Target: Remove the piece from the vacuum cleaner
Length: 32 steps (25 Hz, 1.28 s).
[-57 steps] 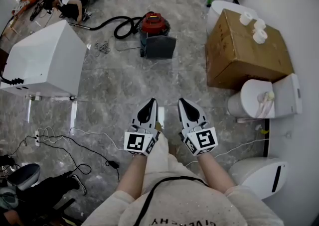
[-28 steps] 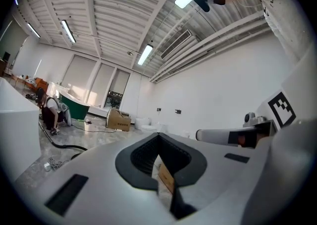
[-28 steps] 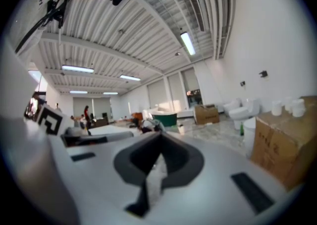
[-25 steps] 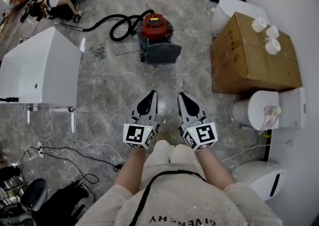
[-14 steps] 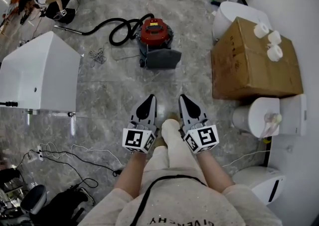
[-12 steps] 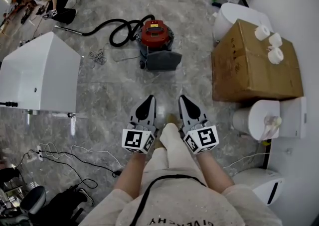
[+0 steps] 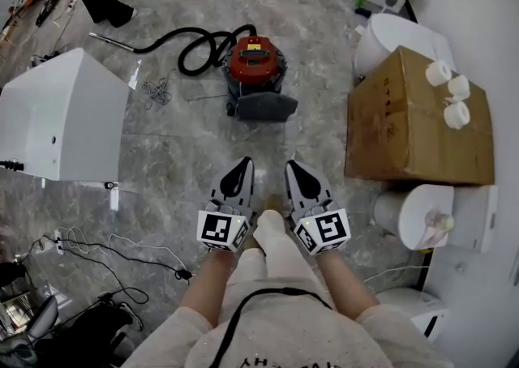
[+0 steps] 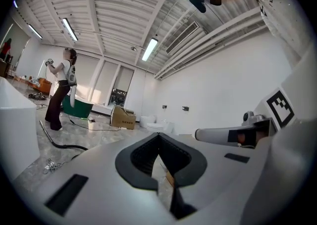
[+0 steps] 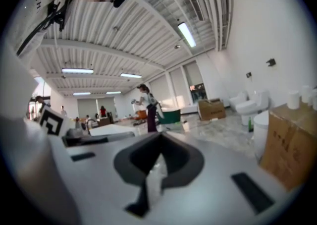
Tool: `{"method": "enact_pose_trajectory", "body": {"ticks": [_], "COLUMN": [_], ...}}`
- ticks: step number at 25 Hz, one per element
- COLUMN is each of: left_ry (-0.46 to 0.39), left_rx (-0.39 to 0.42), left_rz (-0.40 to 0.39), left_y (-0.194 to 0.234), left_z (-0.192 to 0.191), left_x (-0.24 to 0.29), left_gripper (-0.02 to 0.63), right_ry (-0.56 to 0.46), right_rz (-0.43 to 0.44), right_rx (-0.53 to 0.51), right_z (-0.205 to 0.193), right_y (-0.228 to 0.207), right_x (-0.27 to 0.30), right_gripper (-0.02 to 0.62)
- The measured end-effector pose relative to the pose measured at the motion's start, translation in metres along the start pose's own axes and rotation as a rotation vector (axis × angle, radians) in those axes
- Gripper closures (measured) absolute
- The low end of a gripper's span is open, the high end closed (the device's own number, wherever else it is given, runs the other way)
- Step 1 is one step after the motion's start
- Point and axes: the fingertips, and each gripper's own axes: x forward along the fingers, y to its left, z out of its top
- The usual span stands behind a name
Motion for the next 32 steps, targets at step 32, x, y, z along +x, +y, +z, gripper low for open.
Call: {"method": "enact_pose_trajectory", "body": {"ticks": [32], "left_ry": [0.015], "left_rx": [-0.056], "left_rz": [0.067], "left_y": [0.078], "left_z": [-0.074], "left_x": [0.138], "left_gripper": [0.584], "right_ry": [0.099], "right_rz": [0.062], "right_rx": [-0.016], "right_z": [-0.06], "right_y": [-0.107], "right_x": [0.13], "right_gripper": [0.584]}}
